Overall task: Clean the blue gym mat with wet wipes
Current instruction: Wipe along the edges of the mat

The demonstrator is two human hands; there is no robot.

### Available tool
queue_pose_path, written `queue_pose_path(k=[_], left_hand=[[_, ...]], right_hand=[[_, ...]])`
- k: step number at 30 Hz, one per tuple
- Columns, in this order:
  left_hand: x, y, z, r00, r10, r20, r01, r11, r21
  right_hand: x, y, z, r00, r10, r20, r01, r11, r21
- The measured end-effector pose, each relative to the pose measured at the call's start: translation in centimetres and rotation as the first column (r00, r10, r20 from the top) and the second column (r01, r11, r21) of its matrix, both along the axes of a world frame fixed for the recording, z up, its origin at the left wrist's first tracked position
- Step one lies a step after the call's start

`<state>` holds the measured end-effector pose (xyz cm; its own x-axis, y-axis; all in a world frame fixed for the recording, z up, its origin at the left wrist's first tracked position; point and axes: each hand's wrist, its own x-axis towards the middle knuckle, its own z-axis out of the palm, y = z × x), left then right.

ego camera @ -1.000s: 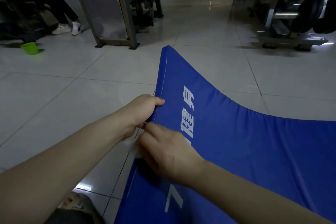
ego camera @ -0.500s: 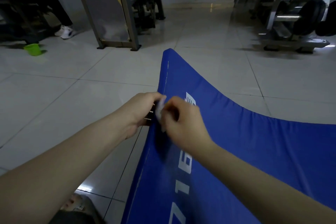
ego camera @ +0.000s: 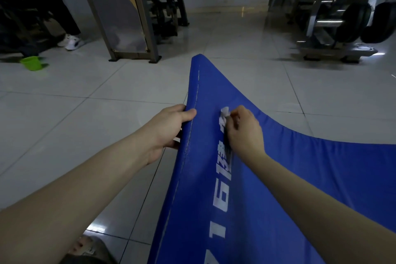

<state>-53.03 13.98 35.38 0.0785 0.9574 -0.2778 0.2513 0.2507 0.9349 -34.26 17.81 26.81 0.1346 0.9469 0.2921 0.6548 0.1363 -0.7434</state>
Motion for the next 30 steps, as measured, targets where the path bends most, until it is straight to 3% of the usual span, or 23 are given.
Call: queue_pose_path(k=[4,6,10,12,13,15,17,20,22,25,27,30], left_hand=[[-0.2,0.6,0.1,0.999,0.030,-0.029,-0.028,0.998,0.048],[-0.4,1.0,0.2,0.996,0.079,-0.040,-0.077,0.995,0.061],[-0.4,1.3,0.1,0.990,0.131,-0.056,-0.127,0.990,0.066],[-0.4,1.3,-0.1,0.990,0.129,-0.055,-0.125,0.989,0.074],[-0.4,1.4,-0.2,0.990,0.128,-0.054,-0.123,0.989,0.082],[-0.4,1.6,-0.1,0.990,0.128,-0.054,-0.123,0.989,0.086],[-0.2,1.8,0.1,0.991,0.128,-0.032,-0.125,0.990,0.071],[-0.1,2.1,0.2,0.992,0.122,-0.010,-0.121,0.992,0.046],[-0.2,2.5,0.3,0.990,0.136,-0.021,-0.135,0.990,0.033],[-0.5,3.1,0.5,0.986,0.167,-0.028,-0.166,0.986,0.036],[-0.3,3.1,0.7,0.983,0.185,-0.008,-0.185,0.982,0.036],[0.2,3.2,1.3,0.979,0.195,0.064,-0.196,0.980,0.020]], right_hand=[[-2.6,-1.9,2.2,0.978,0.129,-0.166,-0.117,0.990,0.084],[-4.5,-4.9,3.2,0.951,0.276,-0.139,-0.257,0.956,0.140],[-5.6,-10.4,2.5,0.785,0.584,0.207,-0.619,0.744,0.250],[-4.8,-9.7,1.8,0.723,0.588,0.363,-0.687,0.667,0.289],[-4.3,-8.7,1.7,0.751,0.551,0.363,-0.655,0.691,0.306],[-2.8,-6.0,1.6,0.882,0.416,0.220,-0.465,0.845,0.264],[-0.4,-3.0,0.5,0.971,0.213,0.110,-0.222,0.971,0.084],[1.6,-1.0,-1.2,0.995,0.017,0.098,-0.005,0.992,-0.123],[0.6,-1.4,-0.7,0.999,0.036,-0.037,-0.041,0.989,-0.141],[-2.4,-4.3,1.9,0.934,0.219,-0.283,-0.244,0.968,-0.054],[-3.8,-6.6,3.9,0.863,0.390,-0.320,-0.391,0.918,0.063],[-4.1,-8.4,5.5,0.784,0.567,-0.253,-0.534,0.823,0.193]])
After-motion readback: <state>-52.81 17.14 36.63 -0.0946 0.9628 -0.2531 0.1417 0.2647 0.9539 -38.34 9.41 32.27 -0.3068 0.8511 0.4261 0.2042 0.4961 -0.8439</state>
